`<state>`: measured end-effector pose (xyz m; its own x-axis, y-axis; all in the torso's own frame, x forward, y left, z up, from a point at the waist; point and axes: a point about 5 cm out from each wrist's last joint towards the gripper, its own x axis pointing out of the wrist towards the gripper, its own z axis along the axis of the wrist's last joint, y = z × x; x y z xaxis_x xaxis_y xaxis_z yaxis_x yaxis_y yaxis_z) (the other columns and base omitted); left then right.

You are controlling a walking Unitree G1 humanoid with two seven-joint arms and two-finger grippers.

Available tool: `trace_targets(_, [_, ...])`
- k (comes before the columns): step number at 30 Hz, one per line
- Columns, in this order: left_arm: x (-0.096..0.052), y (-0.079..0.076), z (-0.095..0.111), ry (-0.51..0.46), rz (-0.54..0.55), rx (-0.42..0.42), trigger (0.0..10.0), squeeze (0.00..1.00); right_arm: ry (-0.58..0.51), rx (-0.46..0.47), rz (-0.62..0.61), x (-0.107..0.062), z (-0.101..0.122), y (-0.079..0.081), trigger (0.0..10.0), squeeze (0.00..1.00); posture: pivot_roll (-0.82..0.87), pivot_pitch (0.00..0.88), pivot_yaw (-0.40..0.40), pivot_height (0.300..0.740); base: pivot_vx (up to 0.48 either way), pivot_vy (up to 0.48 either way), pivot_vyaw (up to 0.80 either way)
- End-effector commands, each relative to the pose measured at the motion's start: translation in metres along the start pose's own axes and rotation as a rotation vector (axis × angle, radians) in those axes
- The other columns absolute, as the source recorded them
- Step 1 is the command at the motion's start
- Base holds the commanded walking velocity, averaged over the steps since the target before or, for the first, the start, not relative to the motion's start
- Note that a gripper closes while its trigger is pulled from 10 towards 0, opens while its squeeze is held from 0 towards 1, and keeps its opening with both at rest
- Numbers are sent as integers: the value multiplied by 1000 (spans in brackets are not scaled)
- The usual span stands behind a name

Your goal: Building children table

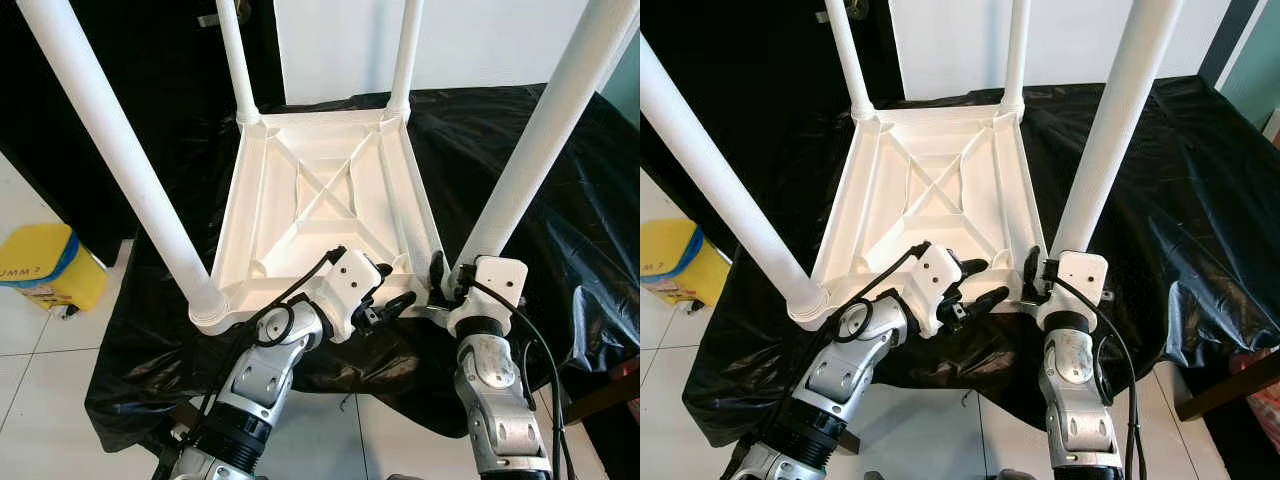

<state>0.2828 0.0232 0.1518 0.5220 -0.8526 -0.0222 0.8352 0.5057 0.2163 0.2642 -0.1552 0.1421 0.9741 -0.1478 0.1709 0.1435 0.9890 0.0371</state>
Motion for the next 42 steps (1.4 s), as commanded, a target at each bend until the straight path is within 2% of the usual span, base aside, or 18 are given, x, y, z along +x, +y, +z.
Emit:
trace_targets(1, [0, 4, -1, 15, 77, 3, 10000, 0, -12, 17, 17, -2, 2, -1, 10000, 1000, -233, 94, 22, 740, 0, 0, 0])
trace_targets(2, [0, 5, -1, 15, 77, 3, 10000, 0, -10, 23, 86, -3, 3, -4, 10000, 1000, -233, 94, 23, 740, 0, 0, 0])
trace_targets(3, [0, 5, -1, 14, 77, 3, 10000, 0, 0, 19, 180, -2, 3, -10, 10000, 106, -238, 93, 24, 740, 0, 0, 0])
trace_targets(5, [1, 5, -1, 13, 77, 3, 10000, 0, 9, 16, 242, -2, 3, -15, 10000, 106, -238, 93, 24, 740, 0, 0, 0])
trace_targets(6, [1, 6, -1, 13, 76, 4, 10000, 0, 23, -7, 325, -1, 3, -20, 10000, 0, -242, 91, 26, 740, 0, 0, 0])
trace_targets(7, [1, 6, 0, 12, 75, 4, 10000, 0, 46, -43, 418, 0, 3, -26, 10000, 0, -243, 91, 28, 740, 0, 0, 0])
trace_targets(8, [1, 6, 0, 12, 75, 4, 10000, 0, 46, -43, 418, 0, 3, -26, 10000, 0, -243, 91, 28, 740, 0, 0, 0])
trace_targets(10, [2, 6, 0, 11, 72, 6, 10000, 0, 76, -108, 541, 5, 4, -36, 10000, 0, -245, 88, 29, 740, 0, 0, 0])
trace_targets(13, [2, 6, 0, 11, 72, 6, 10000, 0, 76, -108, 541, 5, 4, -36, 10000, 0, -245, 88, 29, 740, 0, 0, 0])
trace_targets(15, [2, 7, 0, 10, 71, 6, 10000, 0, 91, -143, 591, 8, 5, -39, 10000, 0, -247, 88, 30, 740, 0, 0, 0])
trace_targets(17, [3, 7, 1, 8, 69, 9, 10000, 0, 128, -206, 704, 20, 4, -38, 10000, 0, -246, 82, 28, 740, 0, 0, 0])
trace_targets(19, [4, 7, 1, 7, 68, 9, 10000, 0, 139, -221, 735, 23, 3, -37, 10000, 0, -246, 82, 28, 740, 0, 0, 0])
trace_targets(20, [4, 6, 1, 5, 68, 10, 10000, 0, 148, -236, 772, 25, 2, -34, 8824, 0, -238, 76, 23, 740, 0, 0, 0])
trace_targets(22, [4, 6, 1, 5, 68, 10, 10000, 0, 148, -236, 772, 25, 2, -34, 8824, 0, -238, 76, 23, 740, 0, 0, 0])
trace_targets(24, [4, 7, 2, 4, 72, 12, 10000, 0, 152, -256, 813, 28, 0, -33, 0, 0, -232, 73, 16, 740, 0, 0, 0])
trace_targets(32, [3, 7, 1, 5, 79, 12, 10000, 0, 159, -251, 825, 28, -2, -35, 0, 0, -227, 70, 7, 740, 0, 0, 0])
trace_targets(37, [2, 4, 0, 7, 74, 7, 10000, 0, 163, -184, 749, 22, -6, -34, 0, 0, -234, 67, 10, 740, 0, 0, 0])
trace_targets(42, [2, 3, -1, 7, 69, 7, 10000, 0, 167, -168, 703, 20, -8, -33, 0, 0, -238, 68, 12, 740, 0, 0, 0])
